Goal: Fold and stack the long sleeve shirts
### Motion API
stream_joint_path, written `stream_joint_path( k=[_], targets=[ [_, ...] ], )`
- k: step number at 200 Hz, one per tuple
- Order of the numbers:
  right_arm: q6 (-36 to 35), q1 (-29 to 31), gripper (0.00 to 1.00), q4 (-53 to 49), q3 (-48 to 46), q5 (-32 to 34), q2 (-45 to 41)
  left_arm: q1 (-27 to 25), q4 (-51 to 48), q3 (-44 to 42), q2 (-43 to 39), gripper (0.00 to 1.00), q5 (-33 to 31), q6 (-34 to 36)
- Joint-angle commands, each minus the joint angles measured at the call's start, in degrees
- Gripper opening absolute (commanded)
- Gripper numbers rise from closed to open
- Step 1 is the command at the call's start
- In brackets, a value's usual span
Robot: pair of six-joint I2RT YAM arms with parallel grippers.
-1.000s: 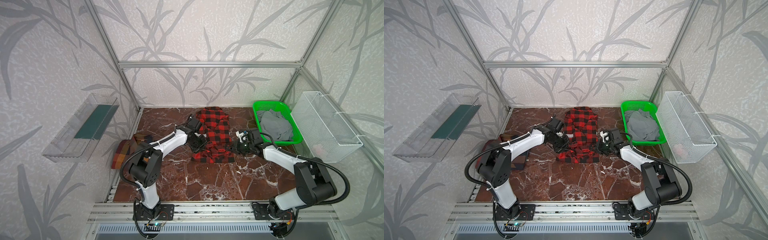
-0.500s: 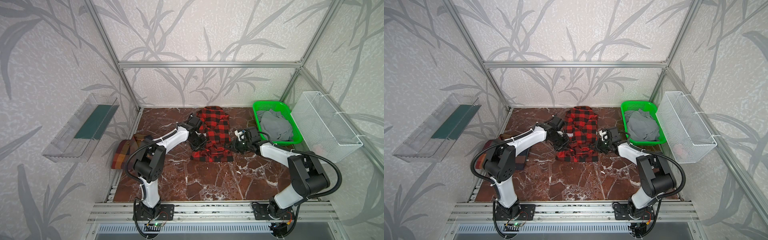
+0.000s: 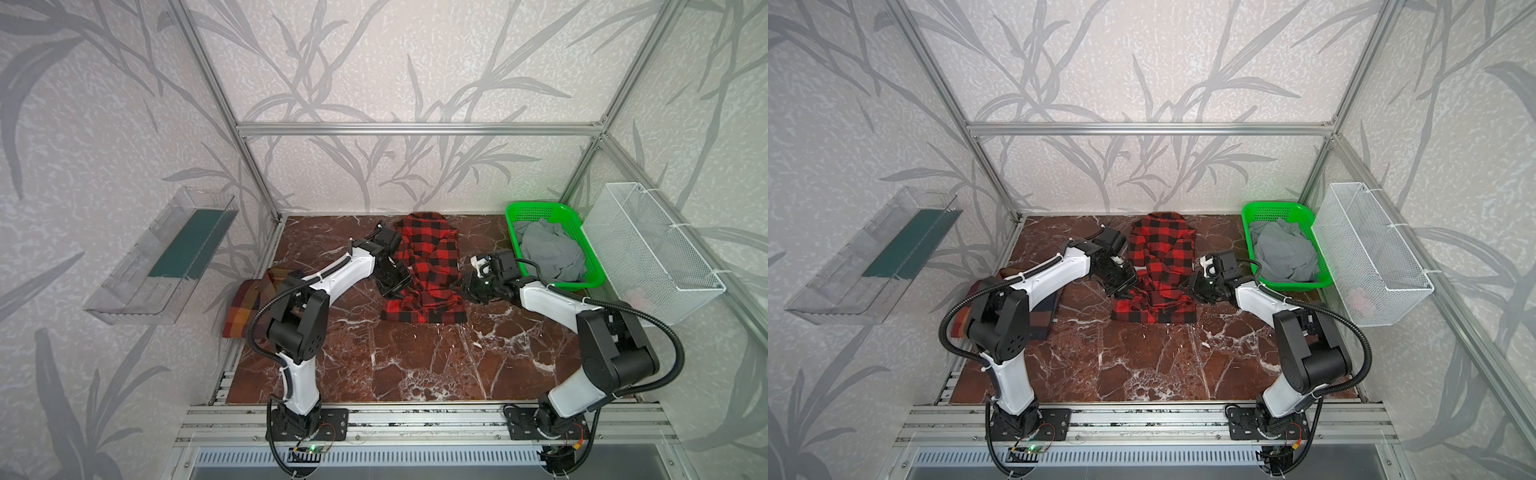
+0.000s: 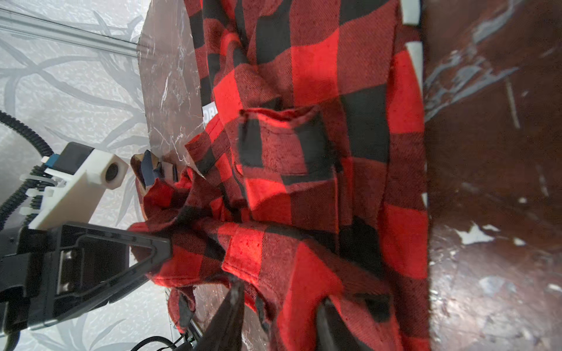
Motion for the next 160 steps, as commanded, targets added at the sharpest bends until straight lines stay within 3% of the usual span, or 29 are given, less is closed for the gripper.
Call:
stream_joint_path(
  k=[1, 11, 15, 18, 61, 64, 68, 113, 160],
  targets=[
    [-1.1, -0.3, 0.41, -2.7, 3.2, 1.5, -2.8, 0.3, -2.9, 2.9, 0.4, 0.55, -0.2, 0.0],
    [-1.3, -0.2, 0.42, -3.5, 4.1, 1.7, -2.9, 0.3, -3.4, 3.6, 0.6, 0.56, -0.3, -0.2],
    [-1.2, -0.3, 0.42, -3.7, 4.3, 1.6, -3.0, 0.3, -3.5, 3.9, 0.7, 0.67, -0.3, -0.2],
    [-1.3, -0.3, 0.42, -3.7, 4.4, 1.6, -3.2, 0.4, -3.7, 4.0, 0.7, 0.69, -0.4, -0.3],
    [-2.8, -0.3, 0.47, -8.2, 8.3, 1.2, -3.0, 1.2, -5.3, 5.9, -0.1, 0.73, -0.8, -0.5],
    [-2.8, -0.3, 0.48, -8.7, 8.7, 1.4, -2.9, 1.2, -5.3, 6.0, -0.1, 0.85, -0.8, -0.5],
    [-2.8, -0.3, 0.48, -9.4, 9.3, 1.6, -2.6, 1.2, -5.3, 6.2, -0.2, 0.88, -0.8, -0.6],
    [-6.4, 0.4, 0.48, -19.0, 14.1, 7.0, -4.5, 1.2, -7.6, 8.9, -2.5, 0.89, -2.5, -0.5],
    [-6.2, 3.6, 0.39, -19.3, 5.1, 10.1, -13.6, 0.3, 2.5, -8.5, -13.7, 0.87, -3.3, -5.1]
  ],
)
